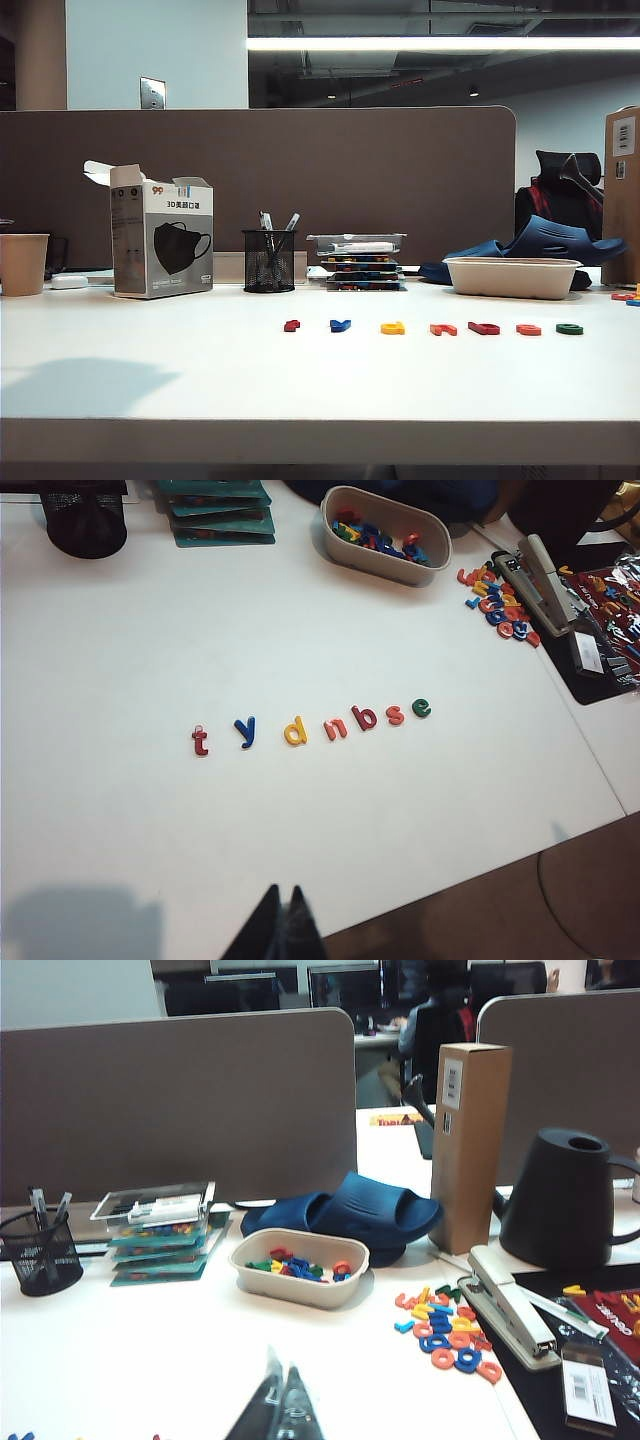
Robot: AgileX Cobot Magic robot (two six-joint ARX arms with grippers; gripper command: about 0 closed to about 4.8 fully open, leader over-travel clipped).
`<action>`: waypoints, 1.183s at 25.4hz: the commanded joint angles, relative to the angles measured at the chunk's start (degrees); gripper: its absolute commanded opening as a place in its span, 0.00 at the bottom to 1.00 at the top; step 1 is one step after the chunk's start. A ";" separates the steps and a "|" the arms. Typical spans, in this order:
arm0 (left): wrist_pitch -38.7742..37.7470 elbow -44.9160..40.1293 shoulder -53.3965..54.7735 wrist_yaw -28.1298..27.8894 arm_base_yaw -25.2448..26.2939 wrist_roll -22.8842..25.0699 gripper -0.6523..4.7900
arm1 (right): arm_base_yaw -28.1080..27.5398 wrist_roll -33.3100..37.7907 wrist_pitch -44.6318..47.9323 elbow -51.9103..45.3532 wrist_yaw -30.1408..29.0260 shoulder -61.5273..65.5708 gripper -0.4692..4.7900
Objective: Select the appropriate letters from the row of letter magnets placed on the table to arrange into the word "yes".
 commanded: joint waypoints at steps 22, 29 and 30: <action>0.37 0.20 -0.15 -0.37 0.00 0.04 0.11 | 0.11 0.22 -6.19 22.53 -8.96 28.26 0.08; 0.39 0.20 -0.13 -0.37 0.00 0.04 0.11 | 0.17 0.24 -8.44 26.97 -13.99 35.41 0.08; 0.39 0.20 -0.13 -0.37 0.02 0.04 0.11 | 0.15 0.24 -9.14 27.58 -14.08 36.24 0.08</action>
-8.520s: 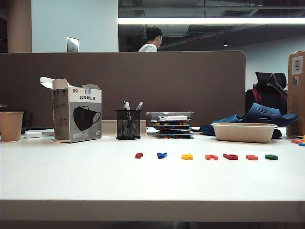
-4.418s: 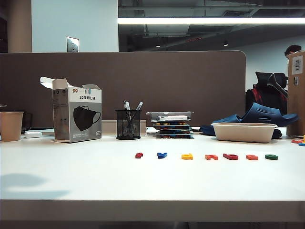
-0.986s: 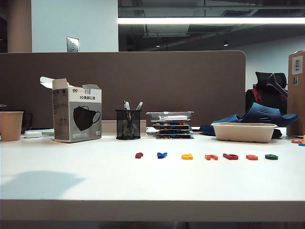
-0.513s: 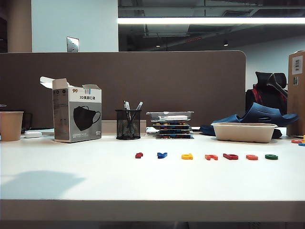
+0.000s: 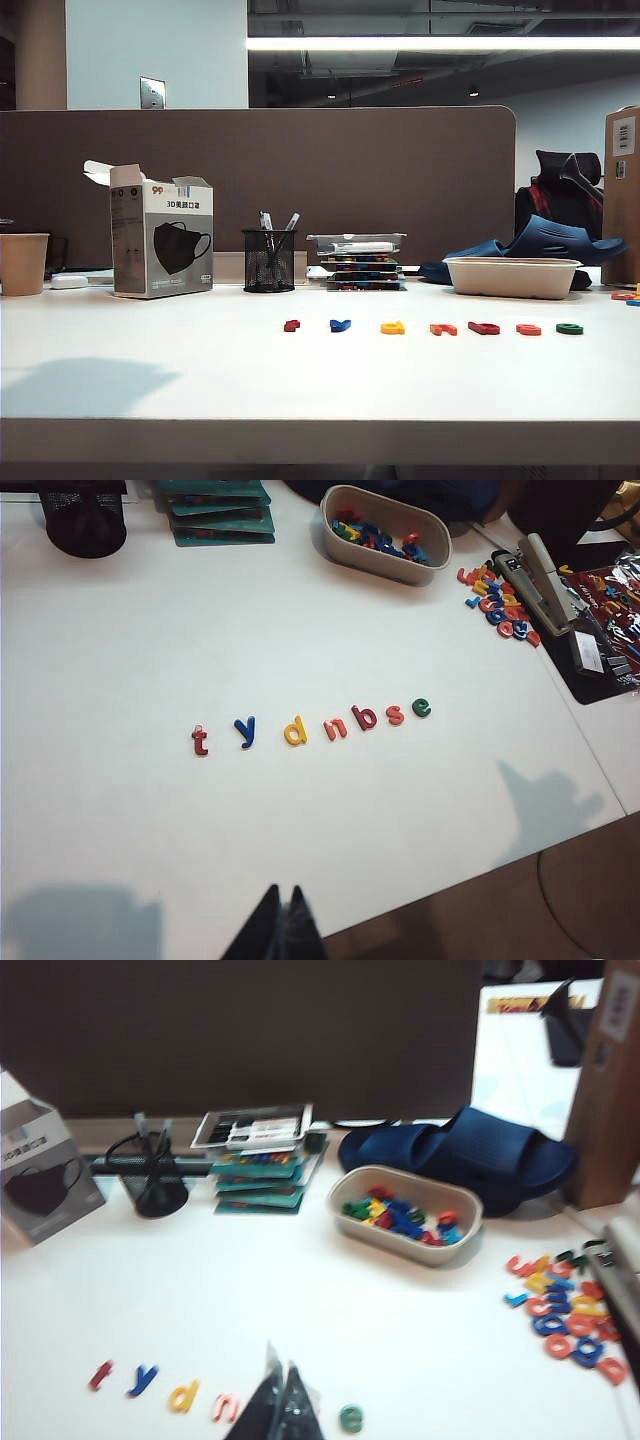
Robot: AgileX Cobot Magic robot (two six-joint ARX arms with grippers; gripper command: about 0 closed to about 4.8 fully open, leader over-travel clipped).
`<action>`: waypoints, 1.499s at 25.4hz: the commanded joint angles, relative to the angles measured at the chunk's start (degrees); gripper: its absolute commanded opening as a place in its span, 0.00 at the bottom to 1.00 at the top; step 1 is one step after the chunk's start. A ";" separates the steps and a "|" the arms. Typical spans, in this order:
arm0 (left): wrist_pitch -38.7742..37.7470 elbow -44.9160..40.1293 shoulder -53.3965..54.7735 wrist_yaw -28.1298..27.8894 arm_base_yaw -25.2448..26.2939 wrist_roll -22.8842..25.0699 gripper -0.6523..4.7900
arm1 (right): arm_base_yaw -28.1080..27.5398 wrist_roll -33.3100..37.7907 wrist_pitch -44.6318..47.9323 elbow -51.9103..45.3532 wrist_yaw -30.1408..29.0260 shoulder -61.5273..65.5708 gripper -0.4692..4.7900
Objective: Select the appropriate letters from the row of letter magnets placed on the table to arrange into the word "yes".
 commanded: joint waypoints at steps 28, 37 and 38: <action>0.74 0.20 0.09 -0.37 0.00 0.04 0.11 | 17.51 -1.46 -2.47 15.39 -8.35 32.57 0.08; 0.74 0.20 0.09 -0.37 0.02 0.04 0.11 | 20.48 -3.45 -2.45 18.12 -8.24 39.56 0.09; 0.74 0.17 0.11 -0.35 0.00 0.04 0.11 | 20.50 -4.09 -2.49 18.12 -8.26 39.91 0.09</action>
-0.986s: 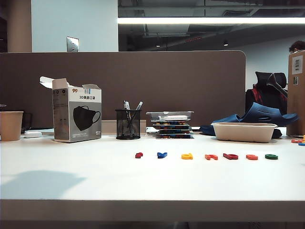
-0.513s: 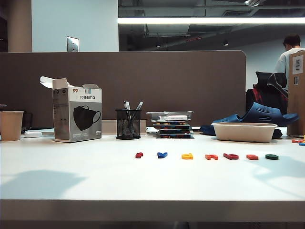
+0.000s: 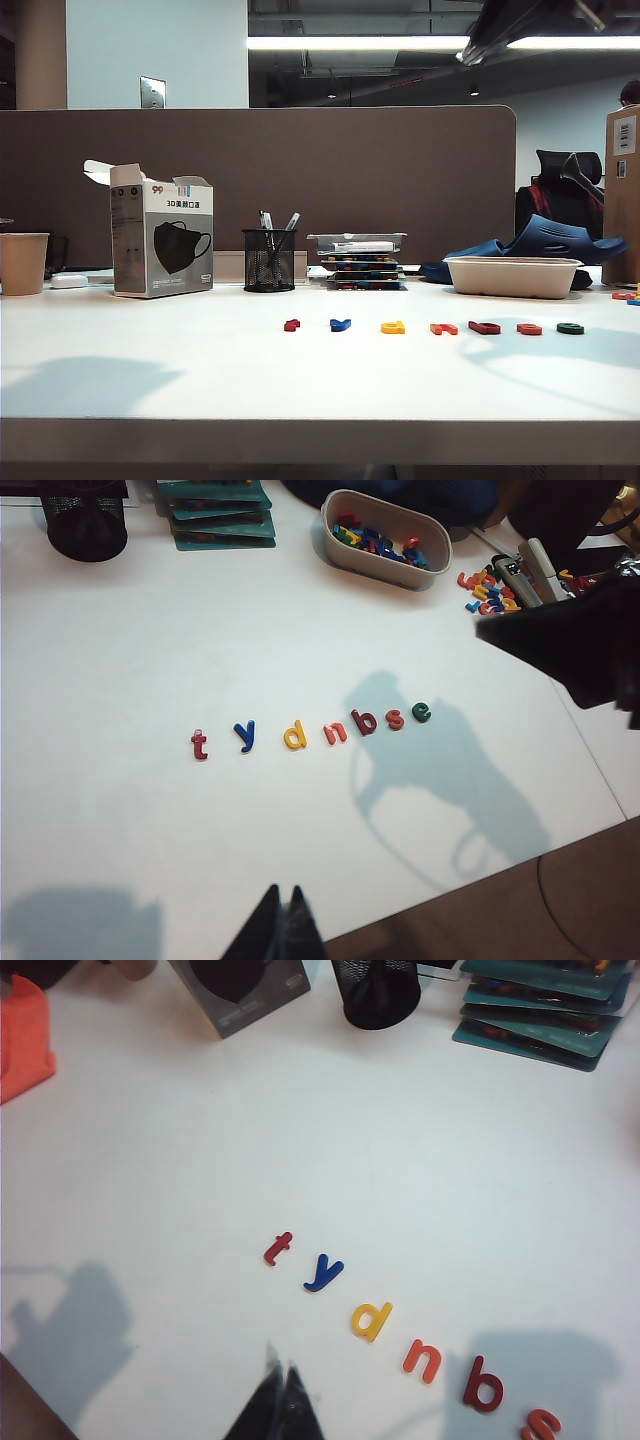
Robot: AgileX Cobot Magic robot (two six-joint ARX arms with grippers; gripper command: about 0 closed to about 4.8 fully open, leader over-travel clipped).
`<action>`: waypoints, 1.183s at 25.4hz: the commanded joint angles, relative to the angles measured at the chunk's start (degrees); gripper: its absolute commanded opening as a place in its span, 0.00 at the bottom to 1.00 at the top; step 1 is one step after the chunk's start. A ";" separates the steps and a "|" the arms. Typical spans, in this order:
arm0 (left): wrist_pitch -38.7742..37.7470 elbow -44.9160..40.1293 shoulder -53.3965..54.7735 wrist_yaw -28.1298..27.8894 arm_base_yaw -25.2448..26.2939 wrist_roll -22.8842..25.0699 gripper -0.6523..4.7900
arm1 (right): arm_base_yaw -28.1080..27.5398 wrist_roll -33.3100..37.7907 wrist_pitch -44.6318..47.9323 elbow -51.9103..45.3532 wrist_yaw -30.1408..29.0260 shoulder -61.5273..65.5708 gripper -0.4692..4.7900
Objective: Select the appropriate letters from the row of letter magnets placed on the table to arrange into the word "yes".
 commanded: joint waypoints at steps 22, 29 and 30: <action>0.31 0.20 0.26 -0.13 0.02 0.04 0.11 | 8.72 -7.50 6.43 4.26 1.16 16.79 0.09; 0.28 0.15 0.26 -0.15 0.02 0.04 0.11 | 10.58 -11.08 7.54 6.75 1.42 24.52 0.20; 0.28 0.15 0.26 -0.15 0.02 0.04 0.11 | 10.69 -11.17 7.89 6.75 1.33 25.03 0.21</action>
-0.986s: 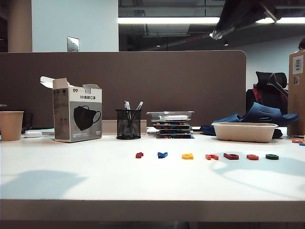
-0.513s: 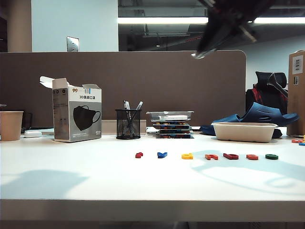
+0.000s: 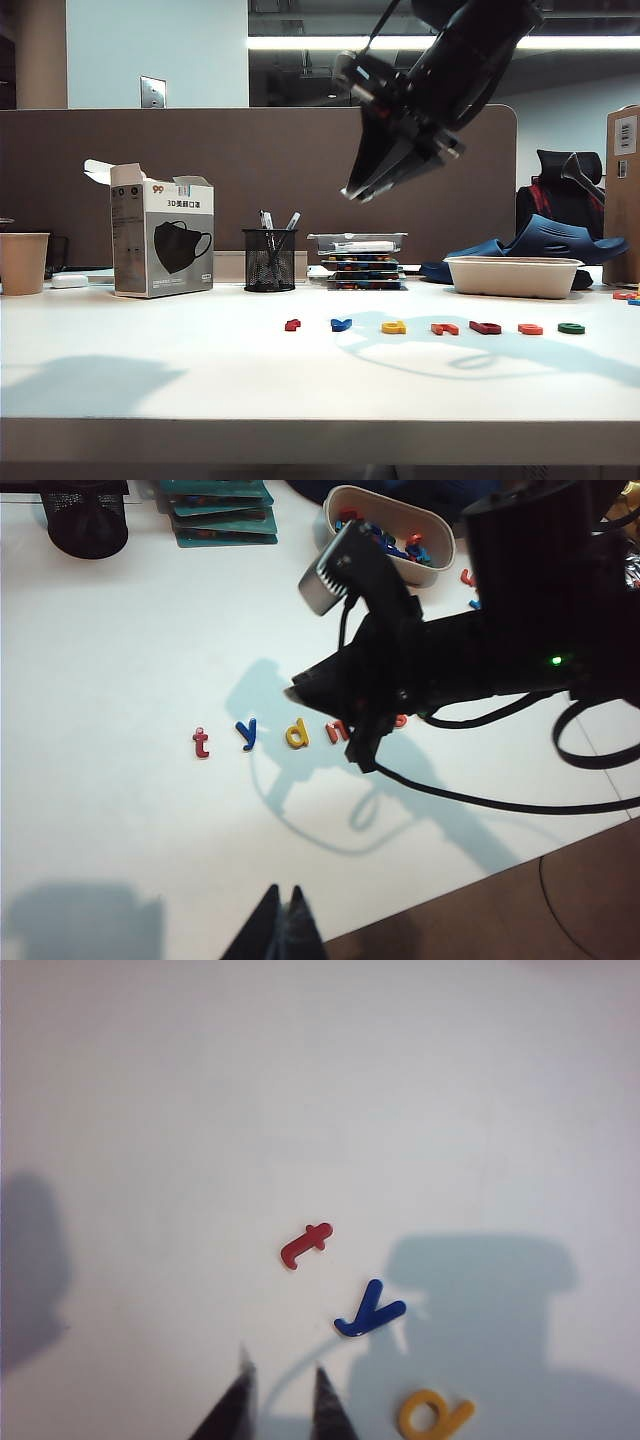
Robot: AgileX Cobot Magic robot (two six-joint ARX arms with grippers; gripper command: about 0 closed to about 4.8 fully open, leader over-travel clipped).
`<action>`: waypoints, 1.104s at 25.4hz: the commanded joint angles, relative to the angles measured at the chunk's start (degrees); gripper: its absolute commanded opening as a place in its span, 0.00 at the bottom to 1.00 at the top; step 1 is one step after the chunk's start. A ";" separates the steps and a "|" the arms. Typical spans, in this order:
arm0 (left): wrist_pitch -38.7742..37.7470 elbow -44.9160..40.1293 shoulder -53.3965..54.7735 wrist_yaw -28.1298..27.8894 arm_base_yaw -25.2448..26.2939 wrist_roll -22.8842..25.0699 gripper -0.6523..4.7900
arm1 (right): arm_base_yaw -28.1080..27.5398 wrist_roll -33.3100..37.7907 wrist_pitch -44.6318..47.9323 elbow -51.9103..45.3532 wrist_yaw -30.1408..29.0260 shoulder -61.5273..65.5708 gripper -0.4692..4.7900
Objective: Select the appropriate letters from the row of letter magnets placed on the table to arrange into the word "yes".
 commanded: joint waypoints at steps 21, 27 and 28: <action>0.33 0.17 -0.11 -0.17 0.02 0.02 0.11 | 3.32 -14.49 8.26 1.11 3.65 12.17 0.46; 0.31 0.17 -0.11 -0.17 0.02 0.02 0.11 | 3.61 -14.53 8.96 1.11 4.98 14.71 0.46; 0.31 0.17 -0.11 -0.17 0.02 0.04 0.11 | 3.61 -15.32 8.98 1.11 5.05 15.10 0.46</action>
